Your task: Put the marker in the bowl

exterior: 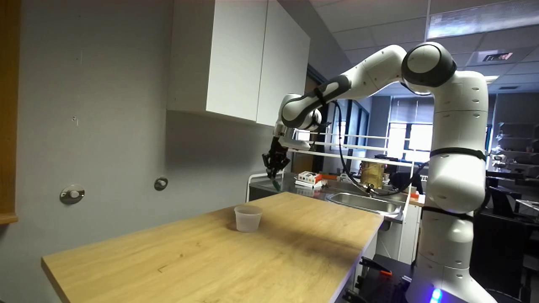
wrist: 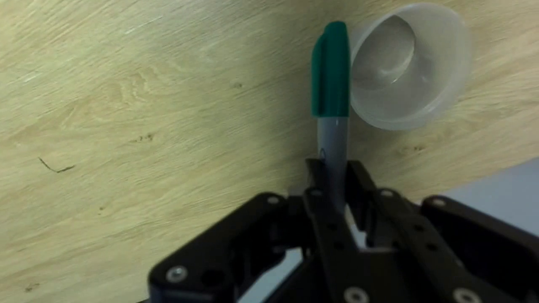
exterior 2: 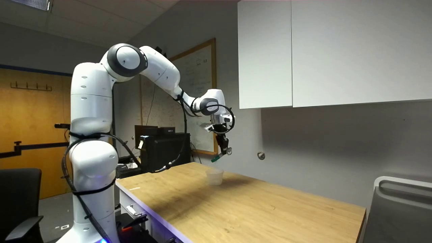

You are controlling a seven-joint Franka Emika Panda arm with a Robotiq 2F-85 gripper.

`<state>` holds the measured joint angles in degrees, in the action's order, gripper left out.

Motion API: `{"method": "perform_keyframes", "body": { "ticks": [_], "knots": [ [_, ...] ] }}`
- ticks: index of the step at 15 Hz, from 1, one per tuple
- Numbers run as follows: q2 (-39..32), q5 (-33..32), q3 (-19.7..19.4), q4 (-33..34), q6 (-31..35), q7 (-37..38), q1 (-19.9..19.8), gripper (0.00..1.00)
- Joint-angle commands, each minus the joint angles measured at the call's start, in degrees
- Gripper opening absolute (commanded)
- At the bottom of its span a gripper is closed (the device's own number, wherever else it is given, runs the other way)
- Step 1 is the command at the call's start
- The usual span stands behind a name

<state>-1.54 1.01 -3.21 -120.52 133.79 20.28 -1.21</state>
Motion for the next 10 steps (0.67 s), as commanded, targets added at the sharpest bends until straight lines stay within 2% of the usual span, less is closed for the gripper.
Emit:
{"method": "perform_keyframes", "body": {
  "ticks": [1,5,10],
  "knots": [
    [-1.4,-2.4,1.7,2.3,1.1,5.2,1.3,0.04],
    [-3.5,-3.0,2.9,4.0,1.7,7.8,3.0,0.04],
    [-7.0,-6.3,2.6,6.4,5.7,11.9,4.5,0.04]
  ]
}}
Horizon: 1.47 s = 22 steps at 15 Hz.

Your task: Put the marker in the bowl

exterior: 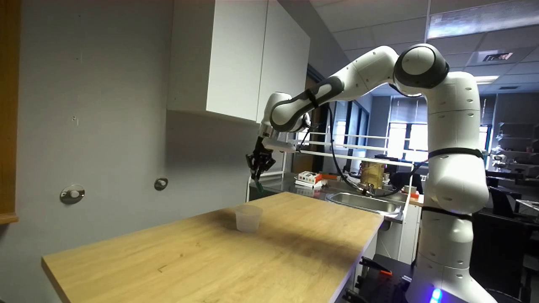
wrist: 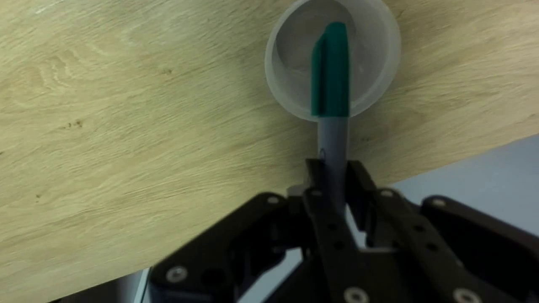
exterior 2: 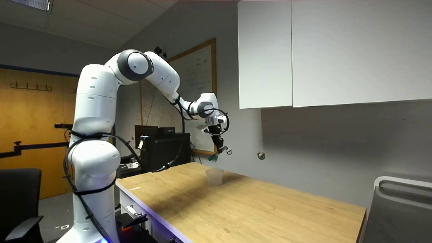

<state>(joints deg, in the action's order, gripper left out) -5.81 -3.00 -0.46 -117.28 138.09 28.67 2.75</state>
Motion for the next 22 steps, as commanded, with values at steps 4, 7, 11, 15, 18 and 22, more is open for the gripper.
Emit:
{"method": "perform_keyframes", "body": {
  "ticks": [4,7,11,15,18,22],
  "knots": [
    [-5.6,-2.5,-0.6,4.1,3.8,4.7,1.2,0.04],
    [-7.9,-2.3,-0.9,4.4,5.1,4.4,1.7,0.04],
    [-10.8,-2.2,-1.8,4.6,6.4,4.5,2.3,0.04],
    [-12.8,-2.1,-2.8,4.7,7.4,4.5,3.1,0.04],
    [-13.8,-2.2,-3.5,4.7,7.7,4.5,3.7,0.04],
    [-14.3,-2.5,-4.2,4.5,7.3,4.7,4.6,0.43]
  ]
}}
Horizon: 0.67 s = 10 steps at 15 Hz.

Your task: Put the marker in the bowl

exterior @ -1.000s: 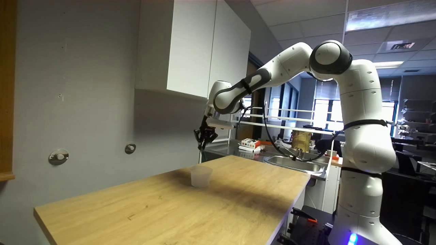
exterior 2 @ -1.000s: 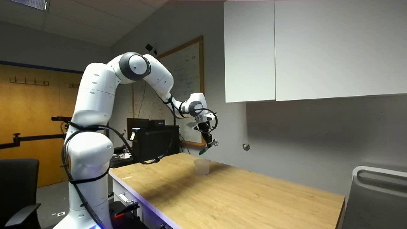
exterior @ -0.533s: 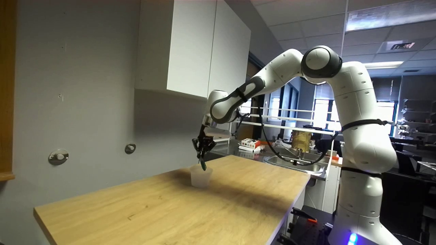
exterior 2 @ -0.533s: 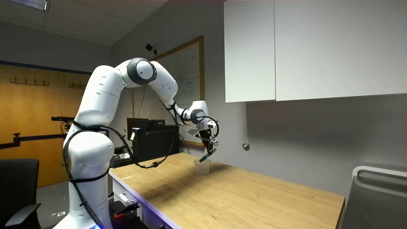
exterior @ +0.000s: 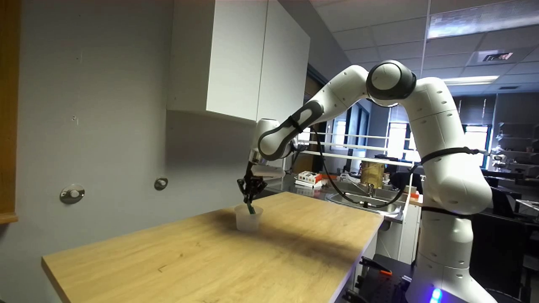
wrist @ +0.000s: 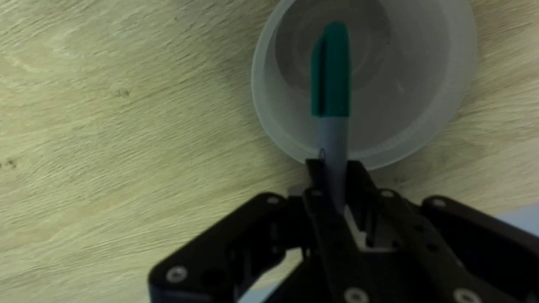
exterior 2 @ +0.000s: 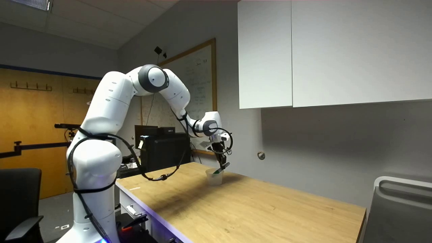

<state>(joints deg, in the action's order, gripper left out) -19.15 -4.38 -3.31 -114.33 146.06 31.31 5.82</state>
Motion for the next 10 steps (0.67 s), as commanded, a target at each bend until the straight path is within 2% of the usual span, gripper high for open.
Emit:
{"method": "perform_keyframes", "body": {
  "ticks": [1,2,8,9,10],
  "knots": [
    [-1.0,-1.2,-1.5,1.5,-0.8,2.0,1.7,0.44],
    [-0.9,-1.3,-1.7,1.5,-0.9,2.1,2.0,0.49],
    [-0.4,-1.4,-1.9,1.4,-1.0,1.7,2.7,0.94],
    [-0.4,-1.5,-2.0,1.5,-1.1,1.7,2.7,1.00],
    [-0.3,-1.6,-1.9,1.5,-1.2,1.5,2.7,1.00]
  ]
}}
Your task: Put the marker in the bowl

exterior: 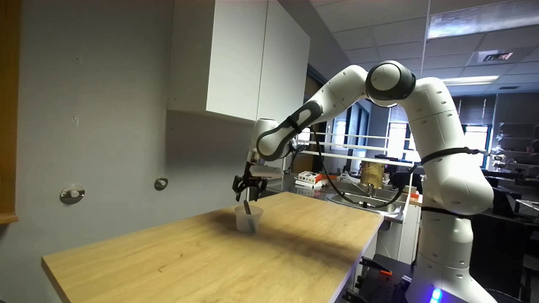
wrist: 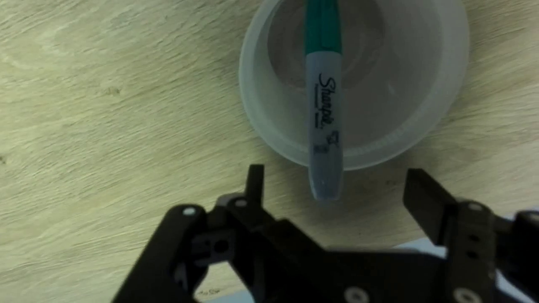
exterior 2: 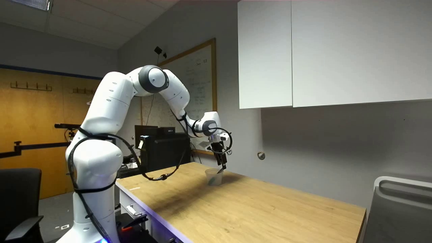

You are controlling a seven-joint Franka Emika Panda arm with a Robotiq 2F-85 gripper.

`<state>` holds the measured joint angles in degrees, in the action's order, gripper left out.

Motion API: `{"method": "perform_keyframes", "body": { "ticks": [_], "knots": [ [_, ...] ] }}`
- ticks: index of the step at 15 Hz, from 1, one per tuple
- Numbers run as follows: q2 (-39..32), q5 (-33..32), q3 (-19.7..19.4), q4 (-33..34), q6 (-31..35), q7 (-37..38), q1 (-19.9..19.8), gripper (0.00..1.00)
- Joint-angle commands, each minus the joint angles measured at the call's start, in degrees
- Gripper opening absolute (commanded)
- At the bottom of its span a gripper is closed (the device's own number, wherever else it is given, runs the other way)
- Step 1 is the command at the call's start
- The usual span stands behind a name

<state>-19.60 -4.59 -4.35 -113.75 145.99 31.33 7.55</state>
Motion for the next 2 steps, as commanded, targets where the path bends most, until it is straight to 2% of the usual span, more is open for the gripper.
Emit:
{"method": "perform_keyframes", "body": {
  "ticks": [1,2],
  "knots": [
    [0.2,-1.5,-0.9,1.0,-1.3,1.5,1.1,1.00],
    [0.2,-1.6,-0.9,1.0,-1.3,1.4,1.1,1.00]
  ]
}}
